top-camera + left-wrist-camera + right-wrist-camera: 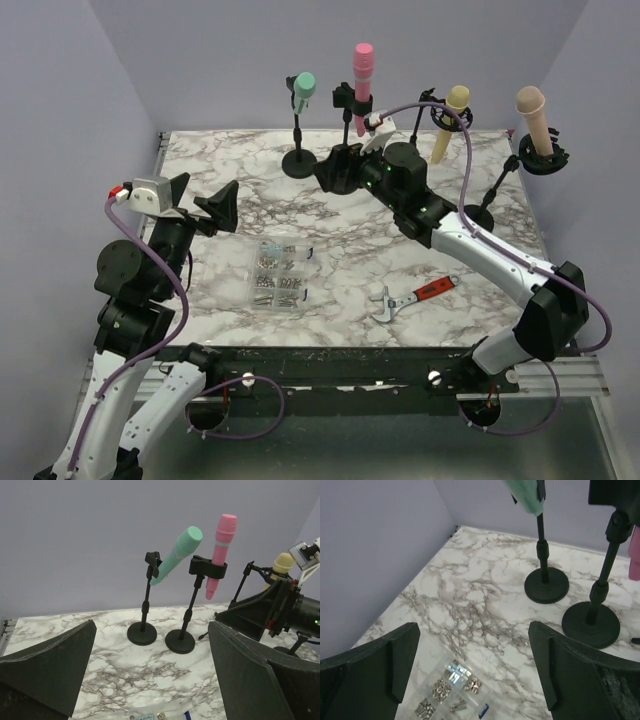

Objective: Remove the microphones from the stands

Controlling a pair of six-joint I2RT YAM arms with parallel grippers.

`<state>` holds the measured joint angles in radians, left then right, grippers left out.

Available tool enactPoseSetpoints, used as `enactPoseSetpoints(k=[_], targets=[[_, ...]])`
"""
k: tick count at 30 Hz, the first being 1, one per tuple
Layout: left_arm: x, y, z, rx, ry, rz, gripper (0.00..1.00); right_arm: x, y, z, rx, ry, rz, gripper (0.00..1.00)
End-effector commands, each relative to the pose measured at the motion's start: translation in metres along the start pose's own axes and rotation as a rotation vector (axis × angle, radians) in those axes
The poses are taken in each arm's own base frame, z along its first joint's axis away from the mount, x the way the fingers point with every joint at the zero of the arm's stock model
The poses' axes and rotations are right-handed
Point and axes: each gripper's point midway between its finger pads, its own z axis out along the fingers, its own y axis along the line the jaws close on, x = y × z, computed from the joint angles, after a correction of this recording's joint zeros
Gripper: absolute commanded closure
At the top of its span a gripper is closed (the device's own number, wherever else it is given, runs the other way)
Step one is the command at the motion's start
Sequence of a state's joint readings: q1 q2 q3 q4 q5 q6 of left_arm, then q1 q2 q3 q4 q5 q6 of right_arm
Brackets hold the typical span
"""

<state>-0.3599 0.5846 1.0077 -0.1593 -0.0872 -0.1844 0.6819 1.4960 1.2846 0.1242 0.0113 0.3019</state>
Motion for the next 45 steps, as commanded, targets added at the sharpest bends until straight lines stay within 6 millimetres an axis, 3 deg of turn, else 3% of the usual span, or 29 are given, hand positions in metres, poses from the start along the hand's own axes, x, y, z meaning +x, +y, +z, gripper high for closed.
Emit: enactPoseSetpoints(k=[1, 7, 16, 27, 33, 45], targets=[[0.005, -0.007, 0.003, 0.042, 0.01, -0.012, 0.02, -0.054, -0.01, 0.018, 0.092, -0.217, -0.079, 0.0], [0.007, -0.011, 0.006, 0.062, 0.016, -0.013, 0.01, -0.077, -0.005, 0.048, 0.078, -0.287, -0.168, 0.0], [0.004, -0.015, 0.004, 0.09, 0.008, -0.026, 0.01, -0.093, -0.01, 0.085, 0.12, -0.365, -0.212, 0.0], [0.008, -0.018, 0.008, 0.111, 0.011, -0.042, 0.02, -0.097, -0.001, 0.125, 0.107, -0.452, -0.235, 0.0], [0.01, -0.018, 0.009, 0.116, 0.008, -0.05, 0.01, -0.099, -0.009, 0.135, 0.232, -0.505, -0.29, 0.01], [0.023, -0.015, 0.019, 0.116, 0.042, -0.057, 0.02, -0.106, -0.01, 0.149, 0.258, -0.575, -0.337, 0.25]])
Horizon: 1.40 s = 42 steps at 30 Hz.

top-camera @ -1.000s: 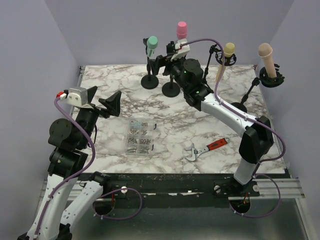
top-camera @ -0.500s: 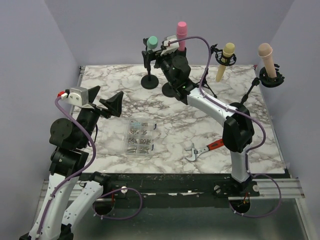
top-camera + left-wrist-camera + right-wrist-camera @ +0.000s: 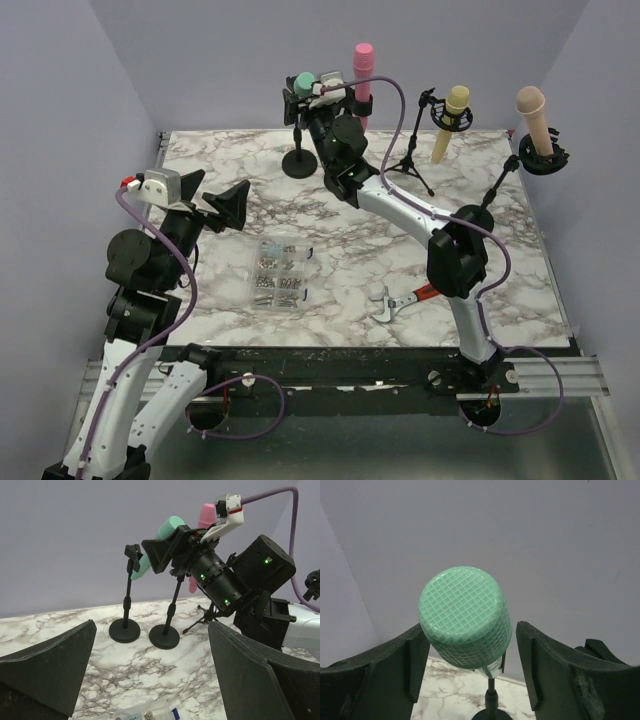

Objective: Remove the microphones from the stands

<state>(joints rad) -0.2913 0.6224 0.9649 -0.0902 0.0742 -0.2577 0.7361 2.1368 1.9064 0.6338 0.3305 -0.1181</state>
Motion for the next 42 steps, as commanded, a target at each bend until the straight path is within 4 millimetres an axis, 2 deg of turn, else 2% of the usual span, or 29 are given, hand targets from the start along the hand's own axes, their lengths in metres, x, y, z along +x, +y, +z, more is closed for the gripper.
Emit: enactPoseSetpoints(k=[1, 7, 11, 17, 21, 23, 28, 33, 38, 42], targets=[[0.007, -0.001, 0.008, 0.019, 0.021, 0.0, 0.01, -0.012, -0.003, 0.01, 0.042, -0.069, -0.026, 0.29], [0.018, 0.009, 0.016, -0.014, 0.057, -0.002, 0.01, -0.016, 0.002, 0.006, 0.007, -0.083, 0.008, 0.64], [0.025, 0.012, 0.022, -0.028, 0.09, -0.009, 0.01, -0.022, 0.008, -0.001, -0.038, -0.092, 0.029, 0.77], [0.022, 0.013, 0.034, -0.04, 0.113, -0.04, 0.01, -0.031, 0.038, -0.012, -0.223, -0.04, 0.078, 0.99], [0.01, 0.014, 0.045, -0.017, 0.129, -0.064, 0.01, -0.048, 0.055, -0.026, -0.342, -0.031, 0.117, 0.99], [0.003, 0.02, 0.051, -0.014, 0.122, -0.085, 0.01, -0.055, 0.069, -0.035, -0.426, -0.017, 0.157, 0.99], [-0.007, 0.034, 0.06, -0.04, 0.107, -0.074, 0.01, -0.064, 0.082, -0.047, -0.519, 0.01, 0.195, 0.99], [-0.008, 0.036, 0.063, -0.021, 0.116, -0.053, 0.01, -0.073, 0.099, -0.058, -0.632, 0.026, 0.246, 0.99], [-0.005, 0.034, 0.067, 0.055, 0.149, -0.013, 0.01, -0.073, 0.112, -0.061, -0.723, 0.057, 0.28, 0.99], [-0.003, 0.037, 0.072, 0.109, 0.18, 0.005, 0.01, -0.07, 0.11, -0.063, -0.794, 0.097, 0.33, 0.99]])
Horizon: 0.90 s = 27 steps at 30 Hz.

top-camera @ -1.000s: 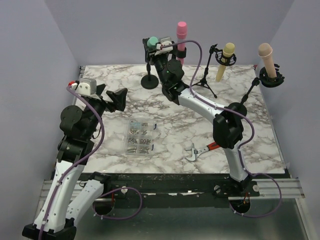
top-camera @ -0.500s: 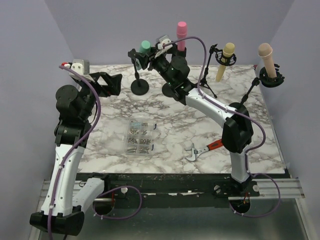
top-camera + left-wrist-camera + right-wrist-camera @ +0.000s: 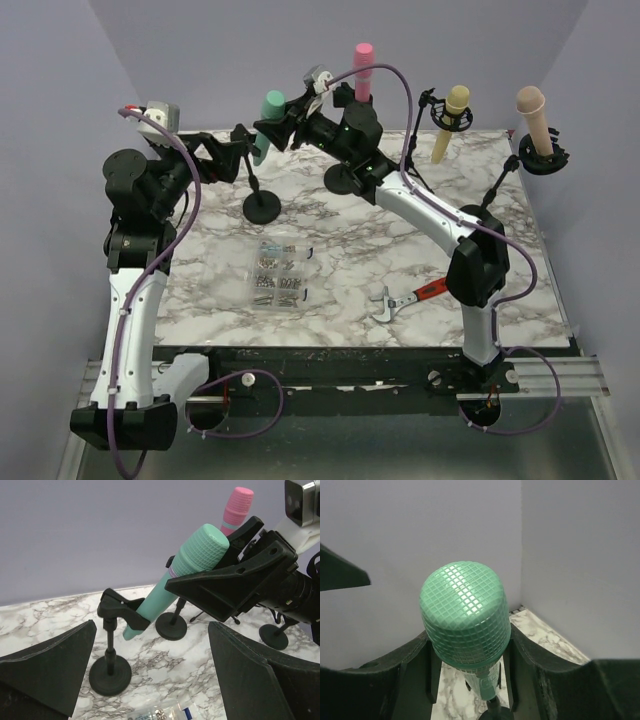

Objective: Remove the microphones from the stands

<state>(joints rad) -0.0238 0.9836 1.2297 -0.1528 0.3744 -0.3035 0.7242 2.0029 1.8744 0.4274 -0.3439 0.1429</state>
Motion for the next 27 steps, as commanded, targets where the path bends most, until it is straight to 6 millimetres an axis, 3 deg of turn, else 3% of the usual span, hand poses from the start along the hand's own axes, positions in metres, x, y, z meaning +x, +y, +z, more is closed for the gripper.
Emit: enactPoseSetpoints(k=[1, 7, 12, 15, 19, 27], targets=[[-0.009, -0.008, 0.001, 0.115, 0.014, 0.047, 0.01, -0.024, 0.015, -0.002, -0.148, -0.015, 0.082, 0.99], [-0.016, -0.004, 0.012, 0.18, -0.003, 0.019, 0.01, -0.015, -0.003, -0.007, -0.177, 0.024, 0.162, 0.99], [-0.011, -0.006, 0.028, 0.305, 0.031, 0.071, 0.01, -0.014, -0.011, -0.005, -0.2, 0.049, 0.173, 0.99], [0.001, 0.008, 0.041, 0.34, 0.057, 0.1, 0.01, -0.012, -0.014, -0.008, -0.208, 0.06, 0.162, 0.99], [0.017, 0.042, 0.056, 0.368, 0.087, 0.064, 0.01, -0.011, -0.017, -0.01, -0.212, 0.064, 0.153, 0.99], [0.053, 0.061, 0.082, 0.577, 0.162, 0.002, 0.01, -0.009, -0.017, -0.008, -0.232, 0.071, 0.143, 0.99]])
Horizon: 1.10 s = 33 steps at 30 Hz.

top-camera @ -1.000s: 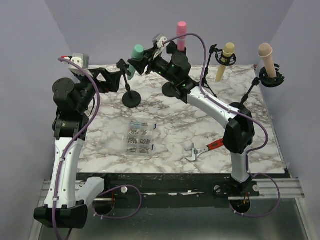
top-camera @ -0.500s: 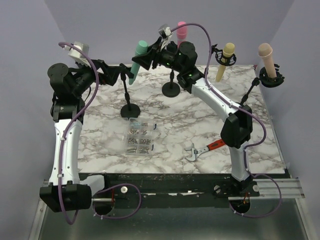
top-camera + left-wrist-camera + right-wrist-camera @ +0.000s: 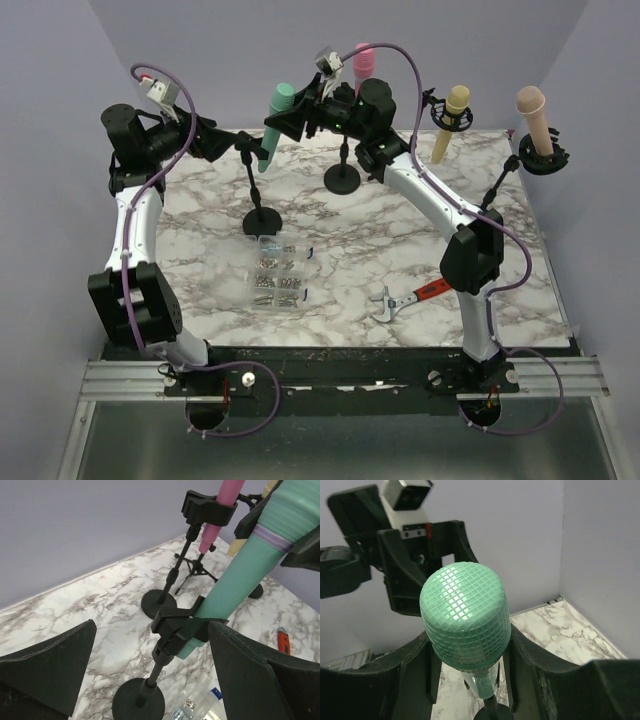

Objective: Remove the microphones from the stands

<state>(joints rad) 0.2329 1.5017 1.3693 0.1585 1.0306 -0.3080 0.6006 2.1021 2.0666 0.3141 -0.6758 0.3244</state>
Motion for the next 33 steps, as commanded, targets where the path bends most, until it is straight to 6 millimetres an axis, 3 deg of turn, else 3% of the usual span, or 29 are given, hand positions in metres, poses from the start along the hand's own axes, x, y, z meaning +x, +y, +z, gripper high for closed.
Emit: enactPoseSetpoints(k=[1, 16, 26, 29, 31, 33], targets=[[0.0, -0.009, 0.011, 0.213, 0.015, 0.043, 0.01, -0.007, 0.002, 0.002, -0.032, -0.009, -0.021, 0.99], [0.032, -0.017, 0.033, 0.374, 0.011, -0.025, 0.04, -0.006, 0.004, 0.003, -0.049, -0.009, -0.002, 0.99], [0.047, -0.02, 0.039, 0.337, 0.022, -0.007, 0.18, -0.008, 0.005, 0.003, -0.051, -0.014, 0.001, 0.99], [0.047, -0.018, 0.039, 0.319, 0.017, -0.003, 0.38, -0.007, 0.005, 0.003, -0.052, -0.01, 0.007, 0.99], [0.048, -0.017, 0.039, 0.293, 0.016, 0.015, 0.59, -0.007, 0.005, 0.003, -0.051, -0.011, 0.004, 0.99], [0.049, -0.017, 0.038, 0.268, 0.02, 0.038, 0.87, -0.008, 0.004, 0.003, -0.044, -0.013, 0.001, 0.99]])
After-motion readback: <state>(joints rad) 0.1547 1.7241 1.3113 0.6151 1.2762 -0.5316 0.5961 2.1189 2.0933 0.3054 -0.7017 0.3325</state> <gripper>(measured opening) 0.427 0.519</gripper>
